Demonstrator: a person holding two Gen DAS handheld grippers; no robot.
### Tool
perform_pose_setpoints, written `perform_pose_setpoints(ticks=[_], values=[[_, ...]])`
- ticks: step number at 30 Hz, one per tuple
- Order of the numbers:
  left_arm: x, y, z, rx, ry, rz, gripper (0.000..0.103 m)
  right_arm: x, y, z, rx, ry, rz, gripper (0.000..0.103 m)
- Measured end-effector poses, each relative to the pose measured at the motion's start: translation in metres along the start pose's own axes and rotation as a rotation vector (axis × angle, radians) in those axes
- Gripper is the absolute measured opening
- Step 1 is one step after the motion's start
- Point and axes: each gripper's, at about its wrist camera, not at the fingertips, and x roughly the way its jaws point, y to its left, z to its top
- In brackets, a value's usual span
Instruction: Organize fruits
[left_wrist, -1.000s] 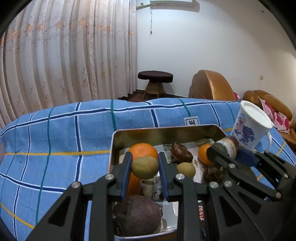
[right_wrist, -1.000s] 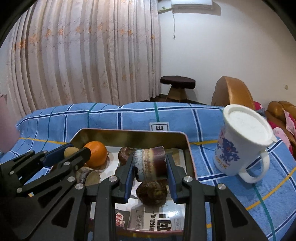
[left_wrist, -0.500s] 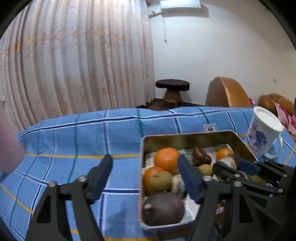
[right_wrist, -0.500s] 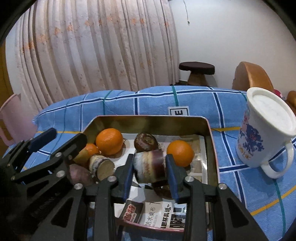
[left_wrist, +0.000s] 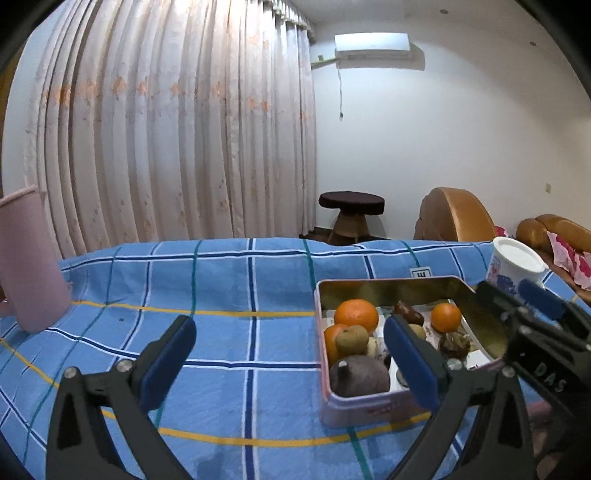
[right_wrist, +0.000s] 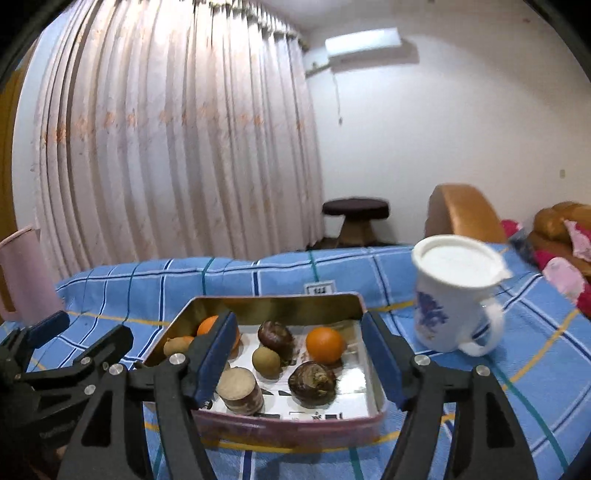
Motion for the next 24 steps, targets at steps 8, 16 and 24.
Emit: perform_pose_setpoints(ticks=[8, 16, 24], values=[[-0.017, 0.001, -0.004, 0.004, -0.061, 0.030, 0.103, -0.036, -0.001, -0.002, 0.017, -0.111, -0.062, 0.072], [-0.019, 0.001, -0.005, 0.010, -0.065, 0.036, 0.103, -0.037, 0.001, -0.004, 0.006, -0.117, -0.064, 0.072], [-0.020, 0.001, -0.005, 0.020, -0.067, 0.040, 0.103, -0.038, 0.001, -0.007, 0.004, -0.119, -0.064, 0.072]])
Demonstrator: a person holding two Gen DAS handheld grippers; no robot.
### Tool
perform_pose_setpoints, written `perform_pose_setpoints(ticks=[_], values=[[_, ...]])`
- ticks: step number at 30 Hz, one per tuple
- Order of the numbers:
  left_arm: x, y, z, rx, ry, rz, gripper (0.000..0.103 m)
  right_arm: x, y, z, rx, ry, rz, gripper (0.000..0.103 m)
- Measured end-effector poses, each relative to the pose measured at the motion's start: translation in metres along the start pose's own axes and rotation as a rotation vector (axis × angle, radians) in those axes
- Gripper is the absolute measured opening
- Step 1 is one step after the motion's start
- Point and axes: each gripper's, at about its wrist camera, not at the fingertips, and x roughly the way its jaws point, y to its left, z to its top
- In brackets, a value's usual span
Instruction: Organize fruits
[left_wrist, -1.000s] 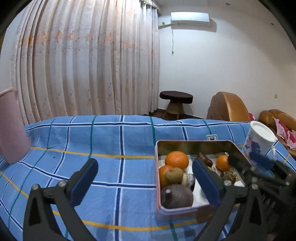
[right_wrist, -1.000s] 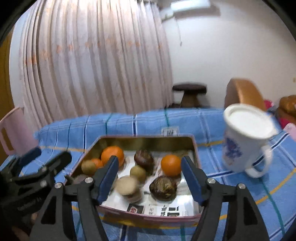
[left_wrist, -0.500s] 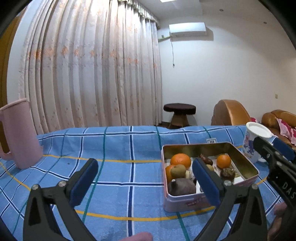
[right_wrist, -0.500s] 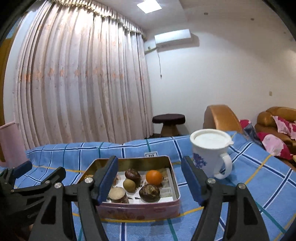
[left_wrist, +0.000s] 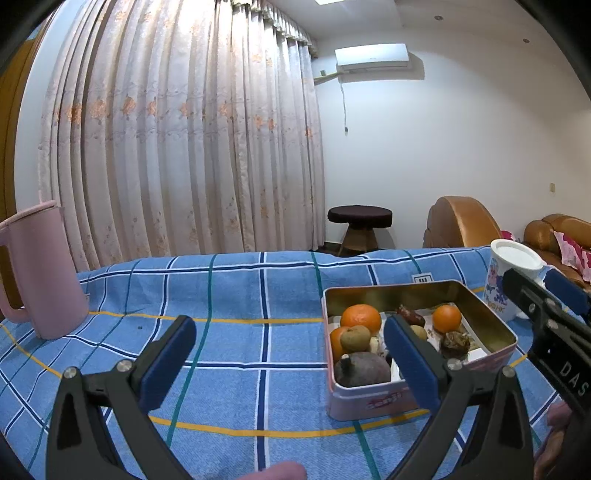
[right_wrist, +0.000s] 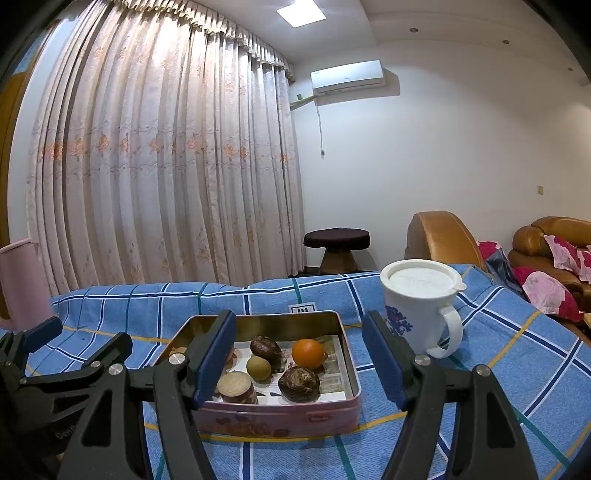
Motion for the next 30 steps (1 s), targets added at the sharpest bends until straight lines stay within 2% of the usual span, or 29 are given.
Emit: perform_pose_setpoints(ticks=[19, 30], values=[[-0.0019, -0.0067, 0.0014, 0.014, -0.001, -0.011, 0.103, -0.0014, 0.0012, -0.0010, 0.000, -0.001, -0.001, 0.072], [-0.0025, -0.0088, 0.0015, 0.022, -0.001, -0.045, 0.103, -0.0013, 0.0020, -0.0009, 0.000, 0.003, -0.001, 0.072]])
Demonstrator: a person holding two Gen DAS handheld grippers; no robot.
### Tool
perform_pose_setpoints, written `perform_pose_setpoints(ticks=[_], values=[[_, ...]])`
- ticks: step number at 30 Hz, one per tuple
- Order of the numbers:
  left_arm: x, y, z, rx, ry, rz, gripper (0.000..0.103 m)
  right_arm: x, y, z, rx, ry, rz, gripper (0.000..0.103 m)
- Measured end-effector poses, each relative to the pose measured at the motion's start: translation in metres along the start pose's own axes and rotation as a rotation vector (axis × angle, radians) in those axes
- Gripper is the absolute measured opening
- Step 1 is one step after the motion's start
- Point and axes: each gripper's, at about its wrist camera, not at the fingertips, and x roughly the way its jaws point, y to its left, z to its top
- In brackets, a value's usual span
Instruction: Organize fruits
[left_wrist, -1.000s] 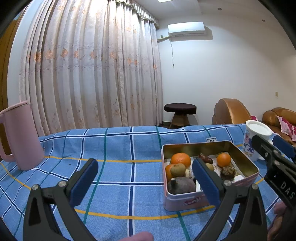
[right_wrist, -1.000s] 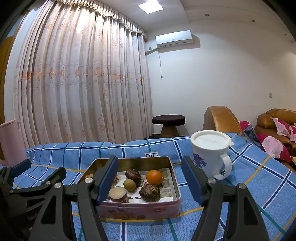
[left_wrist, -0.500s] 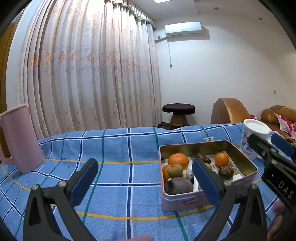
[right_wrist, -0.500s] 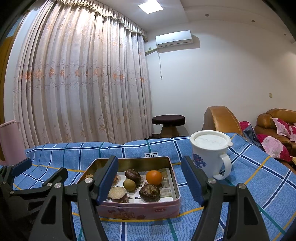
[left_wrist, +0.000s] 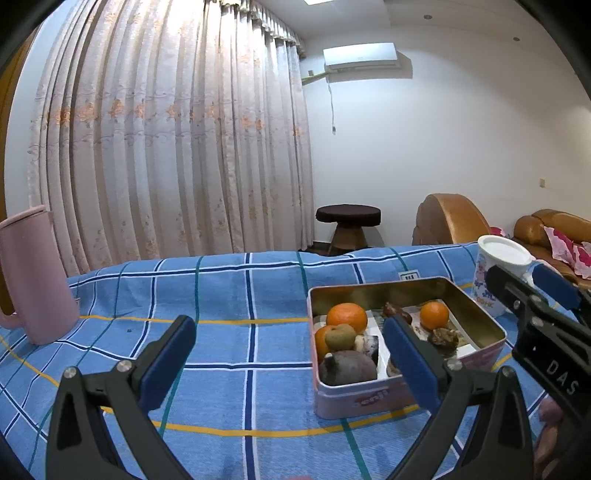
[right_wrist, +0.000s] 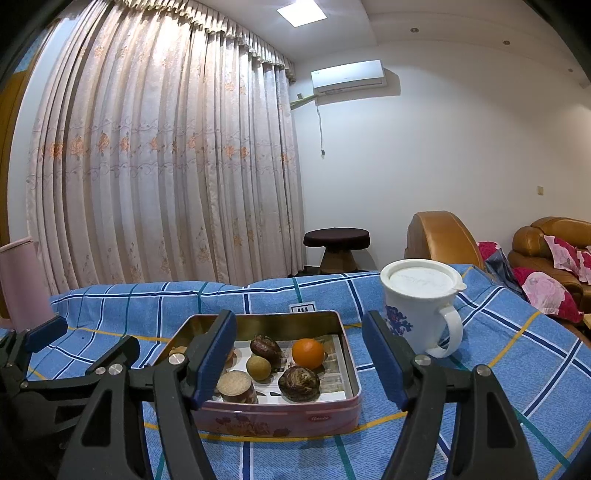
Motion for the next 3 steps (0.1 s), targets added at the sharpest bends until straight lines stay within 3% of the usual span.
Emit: perform_pose_setpoints(ticks=[3], values=[[0.0003, 0.0000, -0.0004, 0.000, 0.003, -0.002, 0.103, -0.0001, -0.0001, -0.0002, 0.000, 0.002, -0.002, 0.072]])
